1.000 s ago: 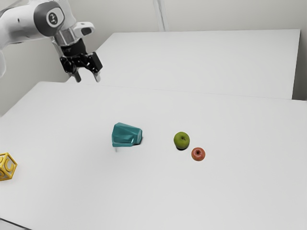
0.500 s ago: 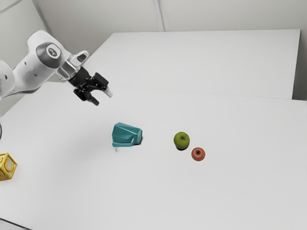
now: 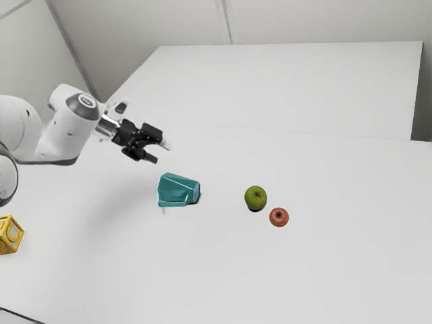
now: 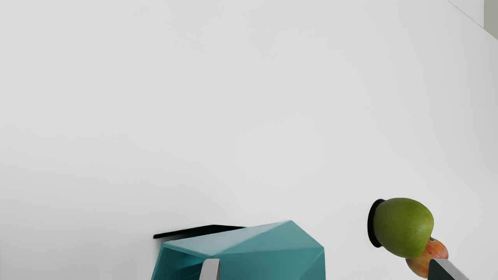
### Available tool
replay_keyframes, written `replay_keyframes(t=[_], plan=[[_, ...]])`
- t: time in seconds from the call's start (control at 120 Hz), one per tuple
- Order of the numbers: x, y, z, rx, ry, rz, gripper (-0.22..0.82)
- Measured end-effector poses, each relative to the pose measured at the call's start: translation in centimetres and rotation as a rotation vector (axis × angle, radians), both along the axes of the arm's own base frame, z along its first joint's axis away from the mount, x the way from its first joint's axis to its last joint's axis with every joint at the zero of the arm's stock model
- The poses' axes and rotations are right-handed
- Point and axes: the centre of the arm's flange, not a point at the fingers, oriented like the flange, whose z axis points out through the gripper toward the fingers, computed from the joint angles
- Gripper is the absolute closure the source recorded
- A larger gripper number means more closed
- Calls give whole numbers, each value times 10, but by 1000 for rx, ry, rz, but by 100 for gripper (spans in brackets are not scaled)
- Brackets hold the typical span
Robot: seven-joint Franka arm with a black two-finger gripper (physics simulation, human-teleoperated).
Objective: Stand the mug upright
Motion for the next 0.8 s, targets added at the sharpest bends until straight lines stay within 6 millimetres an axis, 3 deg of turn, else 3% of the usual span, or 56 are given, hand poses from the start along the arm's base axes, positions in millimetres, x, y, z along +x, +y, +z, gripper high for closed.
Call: replay_keyframes(t=[0.4, 0.8], plan=[[-18, -1, -43, -11, 23, -38, 2], [-25, -5, -50, -73, 82, -25, 2]])
